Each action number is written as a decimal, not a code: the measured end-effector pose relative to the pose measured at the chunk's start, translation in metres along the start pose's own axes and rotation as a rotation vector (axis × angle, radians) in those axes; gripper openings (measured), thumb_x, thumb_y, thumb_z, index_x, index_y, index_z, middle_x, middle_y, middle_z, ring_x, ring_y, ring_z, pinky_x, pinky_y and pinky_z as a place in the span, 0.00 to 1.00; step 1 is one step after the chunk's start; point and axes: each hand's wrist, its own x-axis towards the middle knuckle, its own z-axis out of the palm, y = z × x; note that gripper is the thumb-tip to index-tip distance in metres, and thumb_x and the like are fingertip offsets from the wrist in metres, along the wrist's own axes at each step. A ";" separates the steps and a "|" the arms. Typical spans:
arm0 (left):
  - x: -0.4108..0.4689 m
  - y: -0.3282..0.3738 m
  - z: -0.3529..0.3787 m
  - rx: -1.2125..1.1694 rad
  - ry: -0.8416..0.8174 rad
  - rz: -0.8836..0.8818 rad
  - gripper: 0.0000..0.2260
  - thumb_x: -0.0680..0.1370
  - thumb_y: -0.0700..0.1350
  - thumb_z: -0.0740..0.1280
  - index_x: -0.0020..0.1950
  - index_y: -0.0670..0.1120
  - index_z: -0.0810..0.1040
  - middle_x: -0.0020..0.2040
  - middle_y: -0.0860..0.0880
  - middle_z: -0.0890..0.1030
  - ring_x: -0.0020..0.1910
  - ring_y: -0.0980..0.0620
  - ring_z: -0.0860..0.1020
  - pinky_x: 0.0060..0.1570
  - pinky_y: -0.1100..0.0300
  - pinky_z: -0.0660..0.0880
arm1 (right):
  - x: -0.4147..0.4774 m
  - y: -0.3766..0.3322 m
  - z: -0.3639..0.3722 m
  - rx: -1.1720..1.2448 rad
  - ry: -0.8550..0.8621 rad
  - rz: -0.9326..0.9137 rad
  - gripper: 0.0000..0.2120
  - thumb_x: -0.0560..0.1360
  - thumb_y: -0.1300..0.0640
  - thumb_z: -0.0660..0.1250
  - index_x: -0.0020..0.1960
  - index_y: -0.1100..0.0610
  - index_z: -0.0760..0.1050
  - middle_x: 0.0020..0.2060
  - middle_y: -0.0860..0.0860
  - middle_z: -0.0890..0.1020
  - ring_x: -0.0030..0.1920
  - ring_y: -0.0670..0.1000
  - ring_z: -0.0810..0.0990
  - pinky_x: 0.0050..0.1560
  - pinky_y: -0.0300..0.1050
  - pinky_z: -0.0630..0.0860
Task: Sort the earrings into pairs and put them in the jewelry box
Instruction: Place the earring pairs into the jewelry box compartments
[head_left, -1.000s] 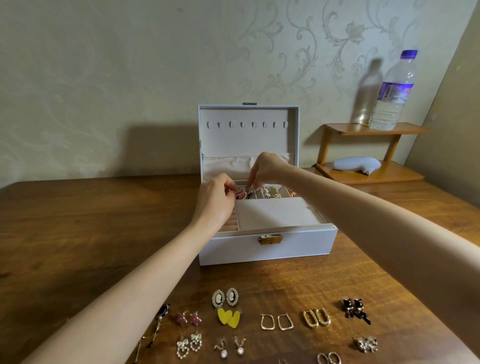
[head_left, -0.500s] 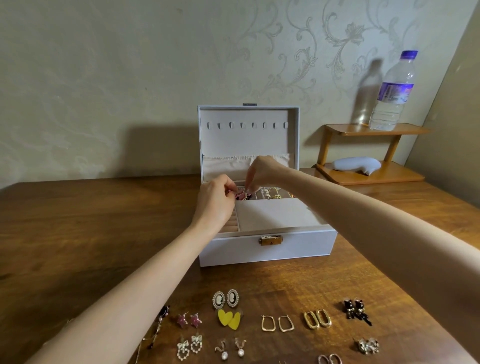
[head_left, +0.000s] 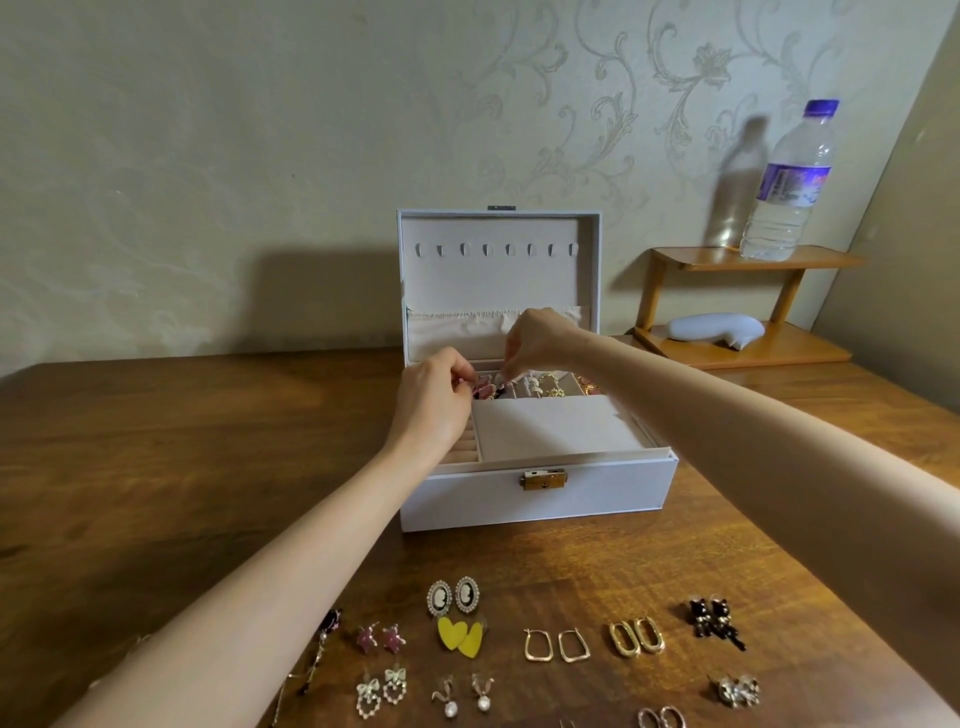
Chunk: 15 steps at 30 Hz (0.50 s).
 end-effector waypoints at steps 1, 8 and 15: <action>0.000 0.000 0.000 0.000 -0.002 0.001 0.06 0.78 0.36 0.63 0.51 0.42 0.78 0.48 0.46 0.80 0.42 0.55 0.74 0.34 0.74 0.66 | 0.000 0.001 -0.001 0.006 0.009 -0.005 0.11 0.66 0.53 0.76 0.46 0.58 0.82 0.37 0.52 0.80 0.41 0.48 0.75 0.32 0.37 0.67; -0.001 0.000 -0.001 0.002 0.001 0.018 0.06 0.78 0.36 0.63 0.51 0.42 0.78 0.49 0.46 0.80 0.43 0.55 0.74 0.36 0.73 0.66 | -0.003 -0.001 -0.003 -0.007 -0.007 -0.009 0.08 0.66 0.58 0.75 0.45 0.53 0.84 0.37 0.47 0.80 0.41 0.45 0.74 0.30 0.35 0.65; 0.000 0.000 0.000 0.006 -0.002 0.010 0.07 0.77 0.35 0.62 0.50 0.42 0.78 0.47 0.47 0.79 0.43 0.54 0.74 0.37 0.70 0.68 | 0.000 0.003 0.002 -0.013 0.003 0.003 0.07 0.65 0.54 0.76 0.43 0.53 0.82 0.37 0.48 0.81 0.40 0.46 0.75 0.34 0.37 0.68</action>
